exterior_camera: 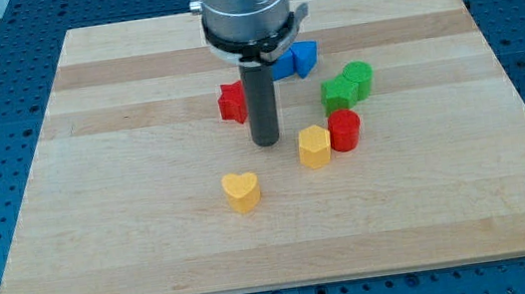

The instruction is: Slide the hexagon into the cube

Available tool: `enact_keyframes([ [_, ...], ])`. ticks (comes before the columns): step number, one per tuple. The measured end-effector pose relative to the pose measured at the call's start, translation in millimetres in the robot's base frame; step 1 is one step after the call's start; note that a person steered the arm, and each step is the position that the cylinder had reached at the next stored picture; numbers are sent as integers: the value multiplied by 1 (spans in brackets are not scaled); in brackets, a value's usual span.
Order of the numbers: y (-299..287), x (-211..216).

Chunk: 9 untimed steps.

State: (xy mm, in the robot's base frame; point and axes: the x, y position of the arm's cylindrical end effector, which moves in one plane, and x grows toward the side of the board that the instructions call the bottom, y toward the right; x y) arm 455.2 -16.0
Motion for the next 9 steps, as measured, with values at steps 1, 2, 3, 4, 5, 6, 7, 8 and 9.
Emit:
enact_keyframes([
  [1,3,32],
  [2,20,59],
  [3,60,62],
  [4,71,56],
  [5,66,35],
  [6,63,9],
  [7,63,-22],
  [8,61,-36],
  [9,56,-2],
])
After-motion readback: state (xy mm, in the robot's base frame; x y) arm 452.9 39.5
